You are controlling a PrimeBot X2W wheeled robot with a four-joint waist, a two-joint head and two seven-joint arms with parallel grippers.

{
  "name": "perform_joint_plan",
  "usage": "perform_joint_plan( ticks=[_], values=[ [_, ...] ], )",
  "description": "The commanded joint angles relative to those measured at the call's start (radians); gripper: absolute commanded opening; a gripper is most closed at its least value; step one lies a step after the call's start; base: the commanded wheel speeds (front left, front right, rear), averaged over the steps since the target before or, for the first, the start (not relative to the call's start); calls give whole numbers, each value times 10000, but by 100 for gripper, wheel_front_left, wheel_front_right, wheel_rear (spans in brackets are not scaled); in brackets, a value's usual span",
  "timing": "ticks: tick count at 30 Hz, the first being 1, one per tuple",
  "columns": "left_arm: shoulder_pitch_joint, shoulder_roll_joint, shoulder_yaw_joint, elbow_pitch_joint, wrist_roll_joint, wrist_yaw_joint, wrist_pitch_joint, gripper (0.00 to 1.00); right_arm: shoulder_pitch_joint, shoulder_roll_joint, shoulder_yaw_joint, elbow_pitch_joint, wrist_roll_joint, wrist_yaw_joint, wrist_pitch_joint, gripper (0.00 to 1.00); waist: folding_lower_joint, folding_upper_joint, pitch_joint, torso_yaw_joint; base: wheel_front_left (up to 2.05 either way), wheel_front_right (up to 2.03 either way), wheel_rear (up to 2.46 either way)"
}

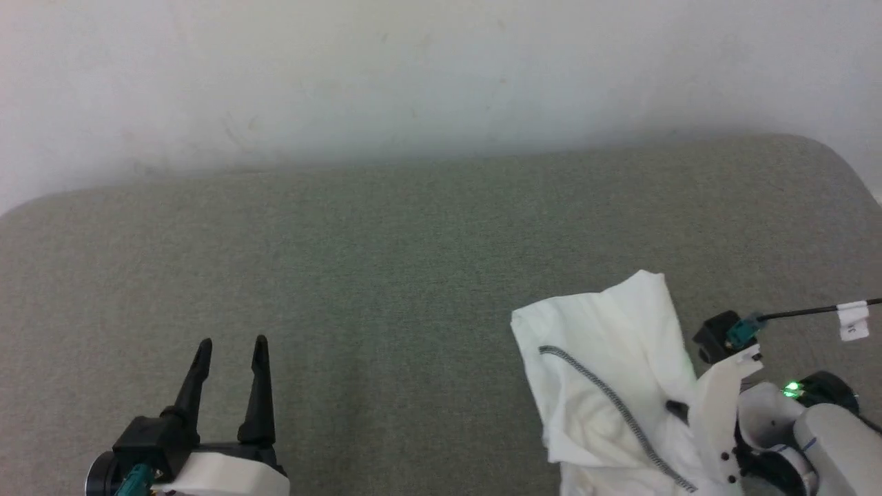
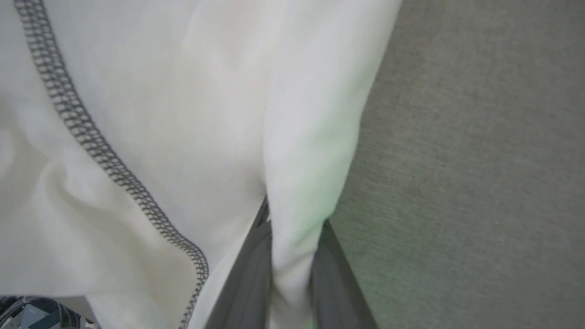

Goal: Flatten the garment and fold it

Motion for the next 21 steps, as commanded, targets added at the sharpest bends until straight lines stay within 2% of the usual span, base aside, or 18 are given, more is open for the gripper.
perform_joint_plan(
  ticks=[1, 10, 16, 21],
  values=[
    [-22, -13, 33, -117, 104, -14, -47, 100, -284, -368, -60, -83, -289, -21, -6, 0, 0, 0, 324, -693, 0, 0, 0],
    [-827, 23, -300, -712, 181, -111, -47, 100, -1400, -1671, -769, 475, -1612, -21, -594, 0, 0, 0, 1904, -2192, 0, 0, 0],
    [-1613, 289, -652, -978, 326, -174, -47, 100, -2144, -1952, -1342, 1531, -2034, -21, -1102, 0, 0, 0, 3047, -2688, 0, 0, 0],
    [-2489, 631, -995, -934, 432, -213, -47, 100, -3105, -1885, -1868, 2768, -2568, -21, -2171, 0, 0, 0, 3886, -2893, 0, 0, 0]
  ],
)
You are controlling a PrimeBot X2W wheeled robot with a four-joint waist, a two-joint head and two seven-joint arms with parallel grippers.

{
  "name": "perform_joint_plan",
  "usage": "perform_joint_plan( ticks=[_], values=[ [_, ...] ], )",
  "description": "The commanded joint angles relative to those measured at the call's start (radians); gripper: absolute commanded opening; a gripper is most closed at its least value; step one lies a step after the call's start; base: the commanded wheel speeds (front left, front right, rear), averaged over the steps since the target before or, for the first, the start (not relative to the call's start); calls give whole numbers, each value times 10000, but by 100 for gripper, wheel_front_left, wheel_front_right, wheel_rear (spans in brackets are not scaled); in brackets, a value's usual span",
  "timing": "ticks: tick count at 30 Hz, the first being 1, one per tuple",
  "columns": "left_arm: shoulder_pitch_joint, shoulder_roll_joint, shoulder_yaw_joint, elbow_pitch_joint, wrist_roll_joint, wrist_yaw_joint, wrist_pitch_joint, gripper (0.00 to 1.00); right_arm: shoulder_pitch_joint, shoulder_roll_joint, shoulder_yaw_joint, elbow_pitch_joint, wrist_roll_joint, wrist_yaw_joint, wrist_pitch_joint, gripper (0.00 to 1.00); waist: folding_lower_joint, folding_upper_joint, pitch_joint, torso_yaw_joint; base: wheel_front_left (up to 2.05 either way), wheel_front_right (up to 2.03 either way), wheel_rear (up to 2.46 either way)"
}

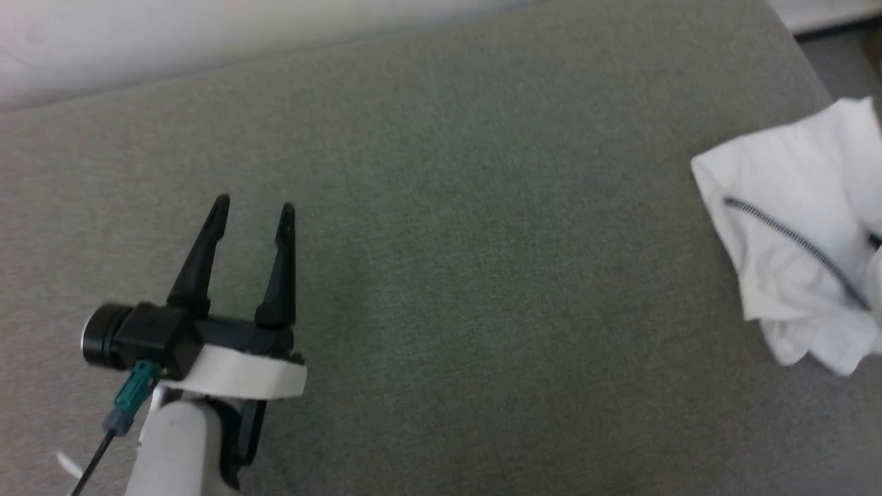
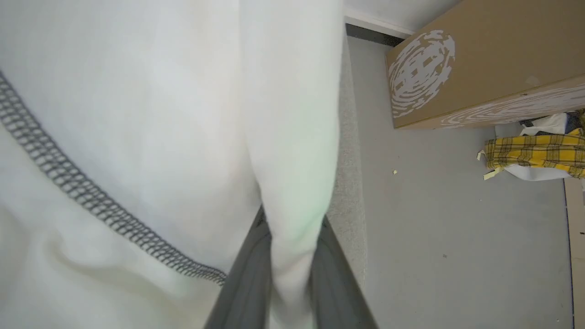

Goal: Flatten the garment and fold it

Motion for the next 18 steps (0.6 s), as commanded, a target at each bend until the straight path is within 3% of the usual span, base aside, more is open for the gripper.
perform_joint_plan(
  ticks=[1, 3, 4, 5, 6, 13, 18],
  values=[
    [-215, 58, -70, 7, 80, -43, -47, 100, -272, 66, -109, 122, -89, -23, -203, 0, -3, -1, 1183, -696, 0, 0, 0],
    [-512, 106, -221, 60, 89, -51, -47, 100, -592, 259, -492, 724, -136, -23, -633, 0, -3, -1, 1368, -644, 0, 0, 0],
    [-643, 123, -278, 76, 71, -55, -47, 100, -740, 325, -621, 1002, -251, -23, -837, 5, -3, -1, 1424, -609, 0, 0, 0],
    [-758, 145, -316, 90, 55, -58, -47, 100, -881, 411, -736, 1233, -363, -23, -1105, 42, -3, -1, 1463, -583, 0, 0, 0],
    [-846, 155, -327, 123, 30, -60, -47, 100, -999, 510, -851, 1480, -460, -23, -1337, 100, -3, -1, 1478, -555, 0, 0, 0],
    [-714, 21, -60, 414, -61, -9, -47, 100, -1264, 935, -1516, 2499, -1530, -23, -4012, 100, -3, -1, 895, -391, 0, 0, 0],
    [-131, -162, 213, 556, -125, 78, -47, 100, -672, 1297, -1760, 2131, -1664, -23, -5712, 100, -3, -1, 12, -172, 0, 0, 0]
  ],
)
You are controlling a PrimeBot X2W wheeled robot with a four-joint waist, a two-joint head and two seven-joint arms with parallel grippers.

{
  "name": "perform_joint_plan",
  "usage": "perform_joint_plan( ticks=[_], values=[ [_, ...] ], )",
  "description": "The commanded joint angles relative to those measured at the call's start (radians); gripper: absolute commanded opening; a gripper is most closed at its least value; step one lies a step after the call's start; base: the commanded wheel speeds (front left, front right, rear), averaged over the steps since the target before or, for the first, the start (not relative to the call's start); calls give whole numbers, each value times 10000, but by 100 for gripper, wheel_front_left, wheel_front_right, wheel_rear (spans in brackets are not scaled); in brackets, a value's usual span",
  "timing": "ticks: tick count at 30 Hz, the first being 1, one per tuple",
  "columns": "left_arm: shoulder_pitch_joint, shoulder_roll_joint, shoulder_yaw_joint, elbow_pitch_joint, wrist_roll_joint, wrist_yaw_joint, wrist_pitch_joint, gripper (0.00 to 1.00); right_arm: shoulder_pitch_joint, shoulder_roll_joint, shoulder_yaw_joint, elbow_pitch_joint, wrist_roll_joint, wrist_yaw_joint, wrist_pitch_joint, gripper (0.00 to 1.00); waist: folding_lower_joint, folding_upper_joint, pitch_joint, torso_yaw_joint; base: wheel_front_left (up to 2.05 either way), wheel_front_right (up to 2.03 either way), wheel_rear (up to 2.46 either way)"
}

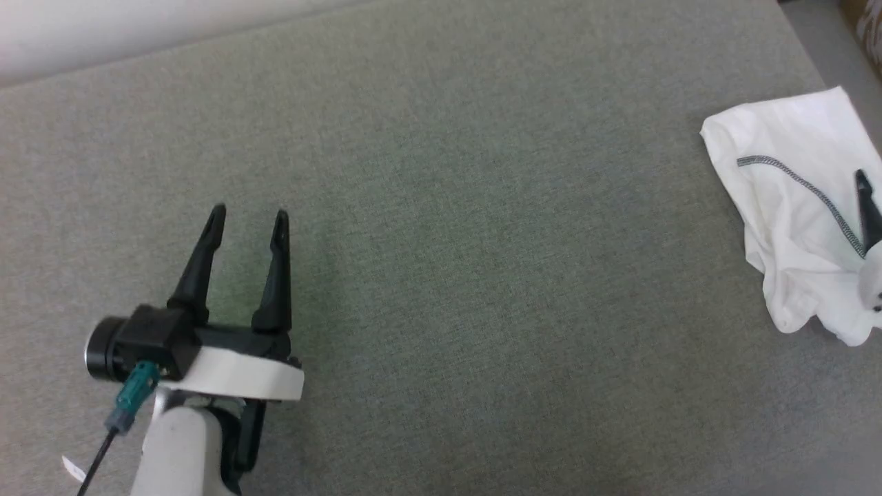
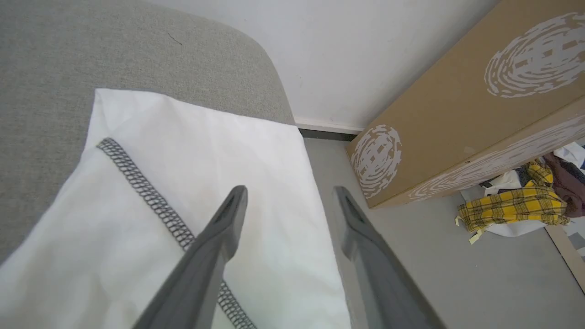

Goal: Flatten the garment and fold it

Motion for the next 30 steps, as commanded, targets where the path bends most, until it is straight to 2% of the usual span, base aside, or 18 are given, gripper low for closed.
perform_joint_plan(
  ticks=[1, 8, 13, 21, 30],
  values=[
    [181, -48, 73, 36, -94, 85, -47, 100, 266, 121, -15, -162, -31, -21, -132, 100, 0, 0, -838, 366, 0, 0, 0],
    [905, -335, 346, 267, -287, 198, -47, 100, 2121, 806, 256, -2334, 78, -21, -413, 100, 0, 0, -2081, 1122, 0, 0, 0],
    [1231, -366, 417, 489, -141, 143, -47, 100, 3408, 1399, 542, -4046, 238, -21, -43, 100, 0, 0, -2647, 1794, 0, 0, 0],
    [1559, -212, 662, 582, 134, 112, -47, 100, 4936, 2742, 172, -6216, 208, -21, 368, 100, 0, 0, -3175, 2693, 0, 0, 0],
    [2426, 179, 1080, 558, 223, 150, -47, 100, 6538, 4059, -867, -8175, -103, -21, 378, 100, 0, 0, -3627, 2934, 0, 0, 0]
  ],
)
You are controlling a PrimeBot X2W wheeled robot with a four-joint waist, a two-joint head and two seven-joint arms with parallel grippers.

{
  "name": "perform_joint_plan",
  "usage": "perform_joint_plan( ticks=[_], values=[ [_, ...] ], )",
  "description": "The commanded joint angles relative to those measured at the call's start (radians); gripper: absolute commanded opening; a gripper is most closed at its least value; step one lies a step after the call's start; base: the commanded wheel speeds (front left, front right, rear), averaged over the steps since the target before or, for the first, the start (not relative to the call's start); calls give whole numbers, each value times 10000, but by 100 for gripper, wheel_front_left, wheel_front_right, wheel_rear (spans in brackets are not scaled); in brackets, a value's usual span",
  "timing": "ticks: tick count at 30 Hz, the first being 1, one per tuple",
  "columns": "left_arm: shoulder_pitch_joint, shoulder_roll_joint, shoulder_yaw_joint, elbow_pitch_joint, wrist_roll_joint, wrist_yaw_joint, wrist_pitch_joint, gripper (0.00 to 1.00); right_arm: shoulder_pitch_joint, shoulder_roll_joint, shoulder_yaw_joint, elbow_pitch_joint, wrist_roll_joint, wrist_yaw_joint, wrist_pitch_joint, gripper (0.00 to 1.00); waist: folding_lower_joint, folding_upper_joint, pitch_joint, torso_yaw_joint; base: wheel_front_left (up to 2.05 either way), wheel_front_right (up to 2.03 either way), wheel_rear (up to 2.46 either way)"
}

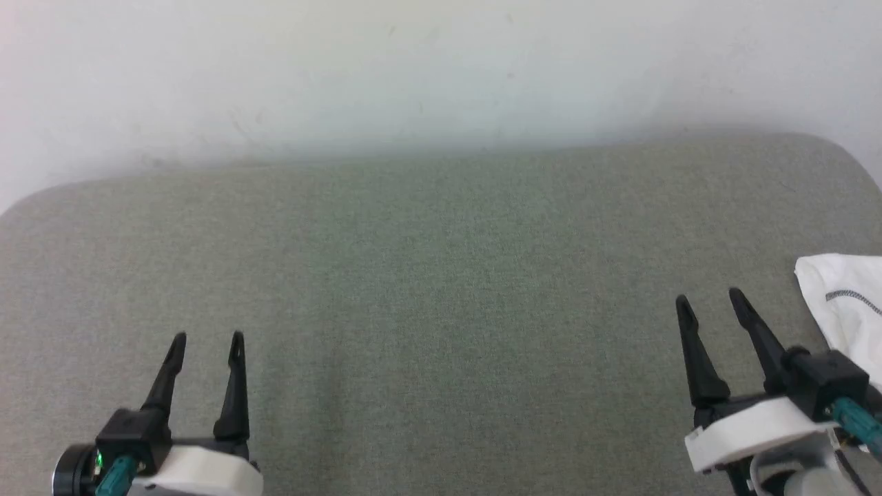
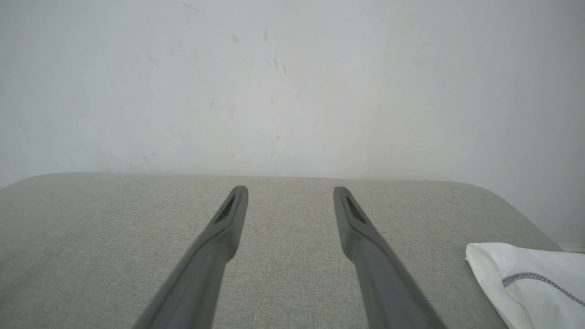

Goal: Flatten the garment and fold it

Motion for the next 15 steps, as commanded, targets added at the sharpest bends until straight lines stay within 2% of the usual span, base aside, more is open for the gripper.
perform_joint_plan(
  ticks=[1, 15],
  values=[
    [218, 26, 54, -3, -72, -33, -47, 100, 287, 132, -107, -191, -83, -19, 52, 100, 2, -1, -302, 160, 0, 0, 0],
    [786, -162, 28, 110, -150, -110, -47, 100, 1396, 482, -130, -853, -863, -19, 464, 100, 2, -1, -596, 159, 0, 0, 0]
  ],
)
